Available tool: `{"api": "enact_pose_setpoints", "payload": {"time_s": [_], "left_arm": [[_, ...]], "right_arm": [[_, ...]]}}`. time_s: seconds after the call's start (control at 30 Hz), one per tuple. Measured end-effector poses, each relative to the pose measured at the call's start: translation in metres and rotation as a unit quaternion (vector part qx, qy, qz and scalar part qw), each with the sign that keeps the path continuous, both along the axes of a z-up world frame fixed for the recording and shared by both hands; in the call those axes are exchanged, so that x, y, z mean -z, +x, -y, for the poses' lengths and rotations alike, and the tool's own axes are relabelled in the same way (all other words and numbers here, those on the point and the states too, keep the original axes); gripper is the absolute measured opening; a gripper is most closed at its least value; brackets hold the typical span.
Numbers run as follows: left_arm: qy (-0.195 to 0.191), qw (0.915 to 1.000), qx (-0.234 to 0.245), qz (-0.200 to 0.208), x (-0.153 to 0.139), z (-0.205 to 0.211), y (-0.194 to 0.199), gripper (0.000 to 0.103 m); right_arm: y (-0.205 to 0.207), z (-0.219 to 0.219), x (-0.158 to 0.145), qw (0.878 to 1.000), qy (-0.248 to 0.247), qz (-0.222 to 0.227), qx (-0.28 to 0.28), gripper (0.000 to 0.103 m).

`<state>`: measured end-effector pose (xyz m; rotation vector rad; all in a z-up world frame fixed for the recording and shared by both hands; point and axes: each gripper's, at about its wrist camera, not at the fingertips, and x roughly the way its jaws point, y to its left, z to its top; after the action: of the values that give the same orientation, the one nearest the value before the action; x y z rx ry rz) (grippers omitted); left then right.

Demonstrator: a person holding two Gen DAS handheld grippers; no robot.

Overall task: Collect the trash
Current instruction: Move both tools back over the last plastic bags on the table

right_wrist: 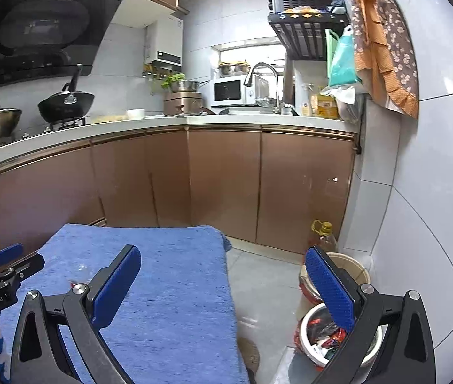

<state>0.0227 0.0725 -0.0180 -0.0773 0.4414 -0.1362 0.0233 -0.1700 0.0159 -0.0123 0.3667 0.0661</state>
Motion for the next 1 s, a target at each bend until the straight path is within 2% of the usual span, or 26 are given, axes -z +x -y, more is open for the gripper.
{"api": "enact_pose_setpoints", "payload": {"time_s": [0.17,0.33,0.5,0.6,0.73,0.9,1.0], "left_arm": [[-0.01,0.9997,-0.017,-0.012,0.01,-0.036,0.002,0.067],[-0.008,0.9986,-0.04,-0.034,0.025,-0.077,0.016,0.067],[0.002,0.9971,-0.033,-0.069,0.048,-0.107,0.03,0.067],[-0.011,0.9953,-0.014,-0.095,0.064,-0.118,0.04,0.067],[-0.015,0.993,0.033,-0.113,0.079,-0.111,0.056,0.067],[0.021,0.9861,0.099,-0.132,0.094,-0.088,0.083,0.067],[0.041,0.9765,0.153,-0.146,0.101,-0.08,0.102,0.067]], "right_arm": [[0.006,-0.017,0.004,0.999,0.002,-0.02,-0.027,0.103],[0.019,-0.03,0.015,0.997,0.01,-0.06,-0.051,0.103],[0.031,-0.049,0.032,0.992,0.001,-0.097,-0.086,0.103],[0.042,-0.062,0.045,0.986,0.003,-0.123,-0.111,0.103],[0.056,-0.08,0.064,0.977,0.008,-0.154,-0.145,0.103],[0.072,-0.092,0.082,0.968,0.018,-0.183,-0.173,0.098],[0.083,-0.093,0.092,0.962,0.028,-0.2,-0.185,0.094]]}}
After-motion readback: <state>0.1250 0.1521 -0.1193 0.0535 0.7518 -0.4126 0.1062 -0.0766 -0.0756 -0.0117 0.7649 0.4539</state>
